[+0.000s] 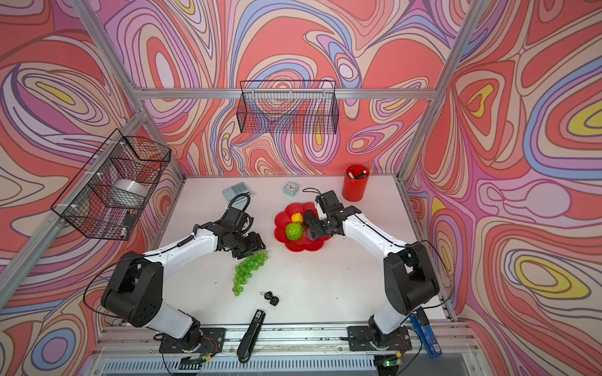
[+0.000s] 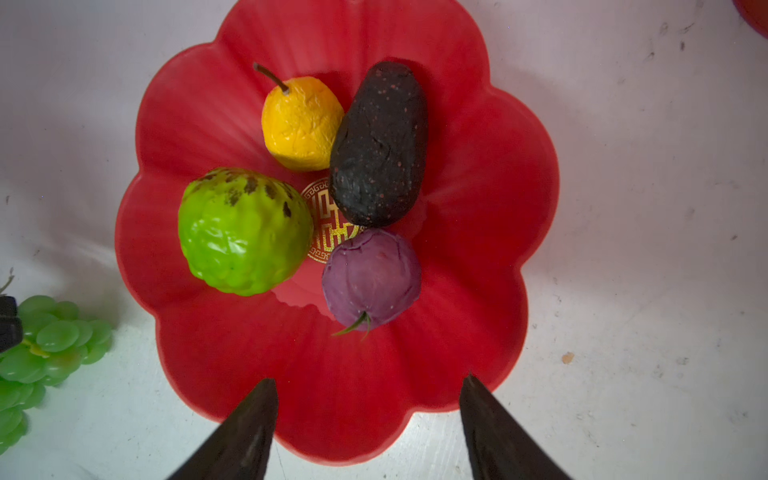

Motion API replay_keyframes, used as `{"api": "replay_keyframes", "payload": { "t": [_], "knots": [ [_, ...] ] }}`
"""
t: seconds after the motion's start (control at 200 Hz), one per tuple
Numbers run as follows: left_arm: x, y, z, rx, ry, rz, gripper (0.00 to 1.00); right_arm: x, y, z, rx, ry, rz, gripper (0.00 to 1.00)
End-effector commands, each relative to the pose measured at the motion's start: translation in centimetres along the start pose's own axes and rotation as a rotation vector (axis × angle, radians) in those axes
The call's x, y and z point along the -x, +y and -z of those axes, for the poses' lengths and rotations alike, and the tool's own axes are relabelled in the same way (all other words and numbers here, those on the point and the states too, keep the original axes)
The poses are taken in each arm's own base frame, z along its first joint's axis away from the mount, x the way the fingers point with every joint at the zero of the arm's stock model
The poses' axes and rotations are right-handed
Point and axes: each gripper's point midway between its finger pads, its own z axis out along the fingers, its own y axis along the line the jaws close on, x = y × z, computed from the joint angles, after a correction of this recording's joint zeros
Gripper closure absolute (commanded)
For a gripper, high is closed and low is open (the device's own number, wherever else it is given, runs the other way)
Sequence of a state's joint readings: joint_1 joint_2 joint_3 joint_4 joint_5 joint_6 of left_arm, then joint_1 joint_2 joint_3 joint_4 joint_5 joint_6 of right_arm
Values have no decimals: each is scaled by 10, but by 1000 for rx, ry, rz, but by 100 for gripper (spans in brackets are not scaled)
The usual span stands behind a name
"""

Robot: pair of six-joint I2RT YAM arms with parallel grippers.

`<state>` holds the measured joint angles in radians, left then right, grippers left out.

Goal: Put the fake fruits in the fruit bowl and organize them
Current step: 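Lower the left gripper onto the green grapes stem and close it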

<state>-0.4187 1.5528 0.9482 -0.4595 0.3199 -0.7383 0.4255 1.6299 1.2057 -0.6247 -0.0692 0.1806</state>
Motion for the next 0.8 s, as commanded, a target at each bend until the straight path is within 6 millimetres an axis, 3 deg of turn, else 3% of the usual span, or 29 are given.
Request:
{"api": "replay_keyframes", "payload": {
  "t": [0.0, 0.361, 0.456, 0.571, 0.751, 0.796],
  "knots": [
    [7, 1, -1, -10, -45, 27, 37, 1, 0, 2, 11, -15, -15, 28],
    [11, 1, -10, -18, -53, 42, 61, -1, 1, -1, 14, -6, -15, 29],
    [12, 0, -11, -23, -58, 44, 73, -1, 0, -2, 16, -6, -18, 29],
    [15, 0, -12, -23, -67, 44, 76, -2, 2, -4, 25, -2, -21, 29],
    [16, 1, -13, -16, -71, 46, 99, -2, 3, -5, 31, -4, -24, 30],
    [15, 1, -12, -17, -70, 46, 100, -2, 3, -5, 30, -5, -25, 30]
  ]
}}
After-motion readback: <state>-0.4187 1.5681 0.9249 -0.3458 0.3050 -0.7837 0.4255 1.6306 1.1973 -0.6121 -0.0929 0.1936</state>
